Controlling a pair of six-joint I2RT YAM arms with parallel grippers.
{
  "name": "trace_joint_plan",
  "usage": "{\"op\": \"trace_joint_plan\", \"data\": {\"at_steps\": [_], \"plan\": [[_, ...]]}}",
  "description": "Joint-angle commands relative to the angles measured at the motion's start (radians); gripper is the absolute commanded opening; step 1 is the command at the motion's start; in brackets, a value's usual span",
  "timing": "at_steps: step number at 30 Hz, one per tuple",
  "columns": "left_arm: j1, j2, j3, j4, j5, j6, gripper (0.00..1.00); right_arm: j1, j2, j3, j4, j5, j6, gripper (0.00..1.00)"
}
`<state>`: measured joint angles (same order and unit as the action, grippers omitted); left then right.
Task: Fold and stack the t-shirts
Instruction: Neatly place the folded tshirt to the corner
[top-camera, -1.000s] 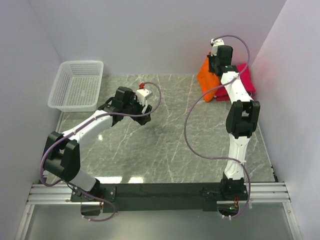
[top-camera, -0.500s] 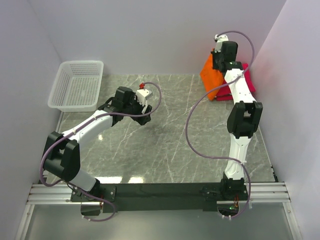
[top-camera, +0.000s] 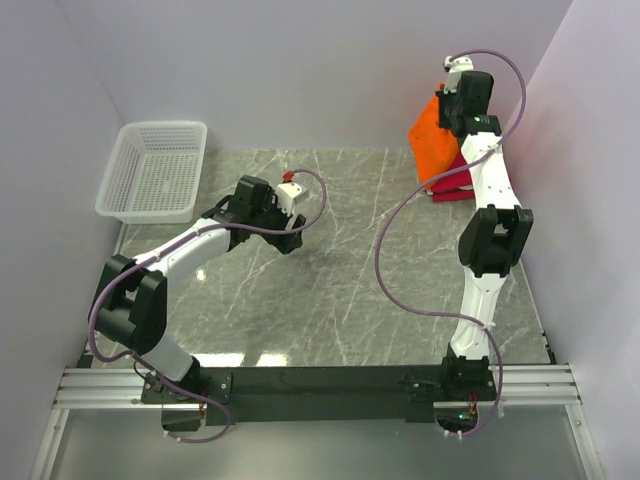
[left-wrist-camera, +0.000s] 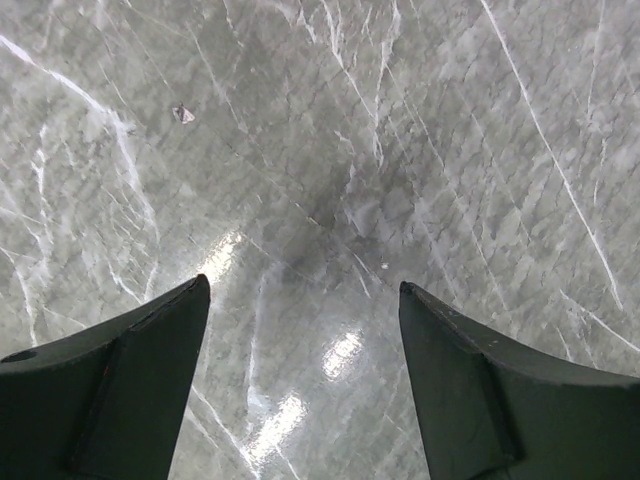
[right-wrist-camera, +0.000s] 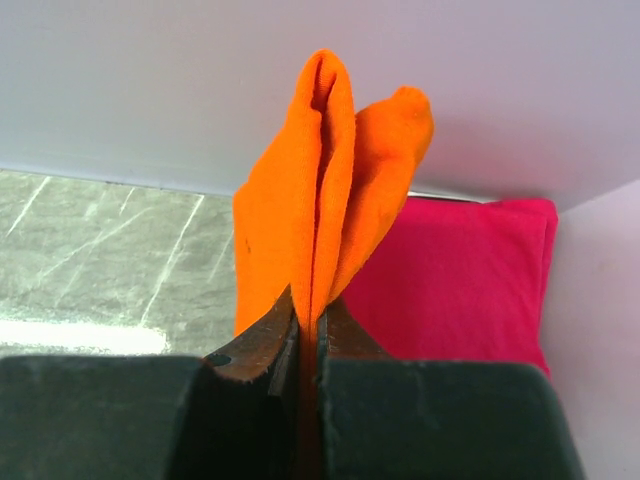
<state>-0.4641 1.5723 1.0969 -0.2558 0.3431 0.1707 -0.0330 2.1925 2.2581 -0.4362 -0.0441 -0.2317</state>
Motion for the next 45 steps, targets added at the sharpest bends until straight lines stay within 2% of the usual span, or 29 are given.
{"op": "trace_joint_plan", "data": {"at_steps": [1, 18, 28, 29, 41, 43, 45], "plan": [[0.002, 0.002, 0.032, 0.003, 0.034, 0.010, 0.82, -0.010, -0.071, 0.057, 0.028, -0.010, -0.037, 0.00], [0.004, 0.032, 0.072, -0.031, 0.063, 0.010, 0.83, -0.080, -0.002, 0.061, 0.076, 0.001, -0.170, 0.00], [0.004, 0.066, 0.141, -0.118, 0.099, -0.004, 0.87, -0.114, 0.084, 0.061, 0.145, 0.003, -0.270, 0.00], [0.002, 0.069, 0.156, -0.137, 0.108, -0.005, 0.99, -0.119, 0.091, 0.070, 0.149, 0.003, -0.274, 0.00], [0.002, 0.083, 0.231, -0.197, 0.155, -0.040, 1.00, -0.156, 0.162, 0.054, 0.235, 0.032, -0.294, 0.00], [0.002, 0.086, 0.239, -0.203, 0.155, -0.045, 0.99, -0.159, 0.164, 0.037, 0.258, 0.042, -0.296, 0.03], [0.002, 0.089, 0.244, -0.206, 0.152, -0.045, 0.99, -0.159, 0.167, 0.020, 0.292, 0.102, -0.294, 0.14]]}}
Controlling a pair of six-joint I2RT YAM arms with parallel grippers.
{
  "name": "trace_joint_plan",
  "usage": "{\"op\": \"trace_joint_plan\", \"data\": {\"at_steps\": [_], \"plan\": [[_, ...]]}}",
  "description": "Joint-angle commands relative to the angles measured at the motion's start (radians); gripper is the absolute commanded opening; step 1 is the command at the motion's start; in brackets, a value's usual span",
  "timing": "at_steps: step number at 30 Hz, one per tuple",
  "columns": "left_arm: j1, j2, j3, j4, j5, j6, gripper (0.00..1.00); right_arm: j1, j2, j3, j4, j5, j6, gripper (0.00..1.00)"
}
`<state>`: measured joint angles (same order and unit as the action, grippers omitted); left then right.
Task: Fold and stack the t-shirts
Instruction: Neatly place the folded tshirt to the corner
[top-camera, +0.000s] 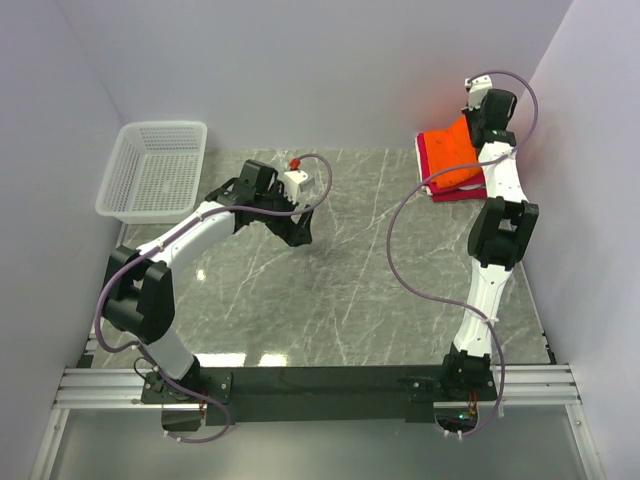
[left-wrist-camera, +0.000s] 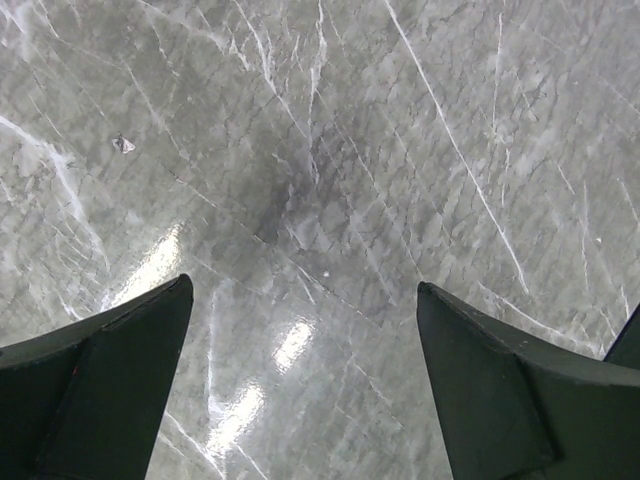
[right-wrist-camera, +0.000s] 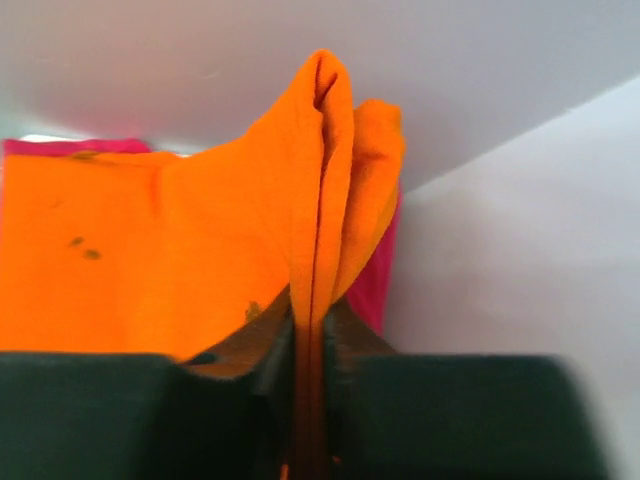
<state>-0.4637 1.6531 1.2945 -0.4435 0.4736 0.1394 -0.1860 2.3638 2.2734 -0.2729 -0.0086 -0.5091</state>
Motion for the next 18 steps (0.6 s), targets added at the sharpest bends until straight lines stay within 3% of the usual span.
{"op": "trace_joint_plan", "data": {"at_steps": [1, 2, 3, 8, 13, 18], "plan": [[0.002, 0.008, 0.049, -0.021, 0.017, -0.014, 0.99, -0.009, -0.006, -0.005, 0.147, 0.090, -0.017, 0.26], [0.002, 0.010, 0.055, -0.024, 0.011, -0.014, 0.99, -0.009, -0.005, -0.003, 0.164, 0.114, -0.025, 0.30], [0.002, 0.011, 0.060, -0.026, 0.004, -0.014, 0.99, -0.010, 0.000, 0.000, 0.169, 0.124, -0.029, 0.41], [0.014, 0.008, 0.081, -0.040, -0.035, -0.034, 1.00, -0.026, -0.018, 0.012, 0.208, 0.150, -0.049, 0.62], [0.034, -0.044, 0.065, -0.043, -0.033, -0.047, 0.99, -0.029, -0.077, 0.006, 0.212, 0.144, -0.046, 0.63], [0.072, -0.111, 0.026, -0.021, -0.013, -0.073, 0.99, -0.029, -0.155, -0.002, 0.106, 0.093, 0.024, 0.64]]}}
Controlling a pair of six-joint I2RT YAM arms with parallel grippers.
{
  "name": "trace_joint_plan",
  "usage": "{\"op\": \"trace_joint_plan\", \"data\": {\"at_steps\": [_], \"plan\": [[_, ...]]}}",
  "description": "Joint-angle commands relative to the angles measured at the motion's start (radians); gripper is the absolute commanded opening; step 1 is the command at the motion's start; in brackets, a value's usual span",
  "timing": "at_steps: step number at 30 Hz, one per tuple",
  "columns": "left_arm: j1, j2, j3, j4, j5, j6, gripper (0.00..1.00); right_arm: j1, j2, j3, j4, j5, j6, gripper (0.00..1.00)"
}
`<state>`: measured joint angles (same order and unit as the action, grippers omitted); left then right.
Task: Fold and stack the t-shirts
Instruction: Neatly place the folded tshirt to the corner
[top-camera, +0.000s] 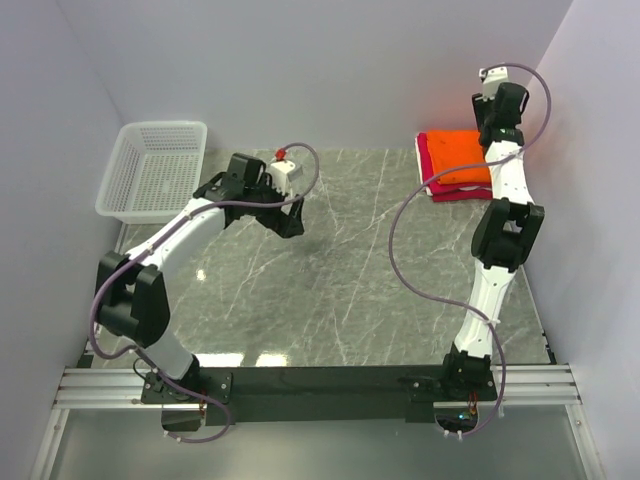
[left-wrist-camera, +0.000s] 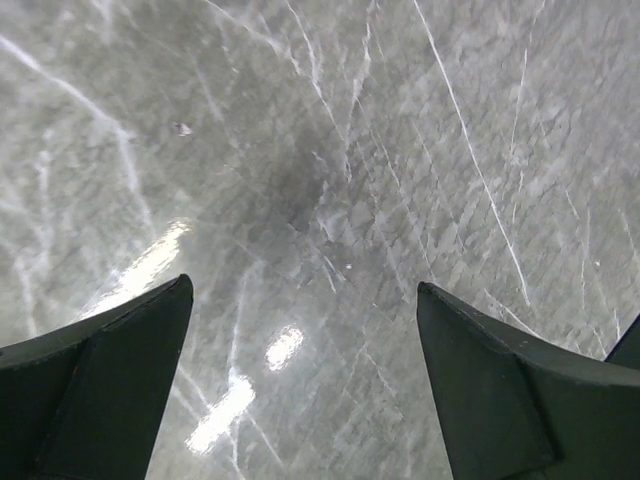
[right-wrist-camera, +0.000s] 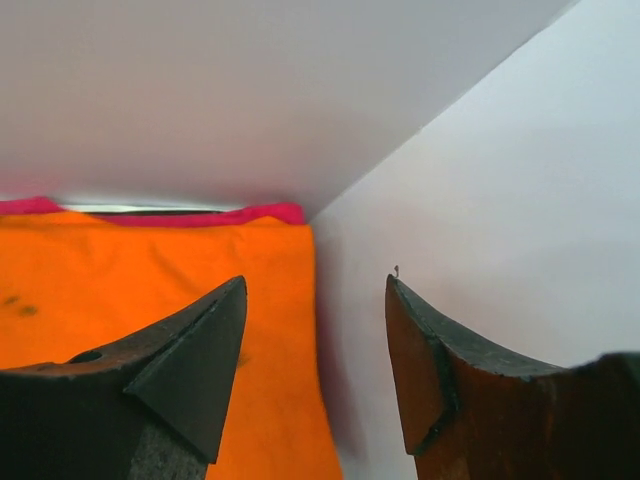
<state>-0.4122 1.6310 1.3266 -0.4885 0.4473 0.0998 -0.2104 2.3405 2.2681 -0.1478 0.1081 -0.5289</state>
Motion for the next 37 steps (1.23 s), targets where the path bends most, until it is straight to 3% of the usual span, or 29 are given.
{"op": "trace_joint_plan", "data": {"at_steps": [1, 3, 4, 5, 6, 11, 15, 21, 28, 32, 37], "plan": [[0.027, -0.098, -0.013, 0.031, 0.024, -0.041, 0.99, -0.004, -0.145, 0.004, -0.077, -0.068, 0.078, 0.65], [0.046, -0.123, -0.017, 0.045, 0.019, -0.067, 1.00, -0.004, -0.193, -0.007, -0.136, -0.105, 0.115, 0.67], [0.049, -0.129, -0.014, 0.053, 0.014, -0.075, 1.00, -0.004, -0.213, -0.015, -0.165, -0.135, 0.148, 0.75], [0.062, -0.132, -0.003, 0.041, 0.022, -0.075, 0.99, -0.003, -0.260, -0.043, -0.217, -0.181, 0.165, 0.76], [0.069, -0.129, 0.012, 0.019, 0.040, -0.065, 0.99, 0.000, -0.286, -0.067, -0.234, -0.200, 0.179, 0.87], [0.119, -0.131, 0.060, -0.053, 0.074, -0.052, 0.99, 0.040, -0.495, -0.304, -0.298, -0.281, 0.297, 0.90], [0.167, -0.171, 0.056, -0.042, 0.038, -0.055, 1.00, 0.069, -0.619, -0.438, -0.378, -0.448, 0.400, 0.91], [0.240, -0.146, 0.040, -0.070, -0.002, -0.081, 0.99, 0.190, -0.823, -0.752, -0.395, -0.473, 0.478, 0.93], [0.250, -0.184, -0.131, -0.038, -0.122, -0.068, 1.00, 0.411, -0.975, -1.120, -0.369, -0.463, 0.478, 0.94], [0.250, -0.232, -0.240, -0.005, -0.153, -0.052, 1.00, 0.463, -1.012, -1.234, -0.335, -0.490, 0.468, 0.95], [0.250, -0.298, -0.306, 0.018, -0.165, -0.049, 0.99, 0.474, -1.061, -1.256, -0.338, -0.473, 0.442, 0.95]]}}
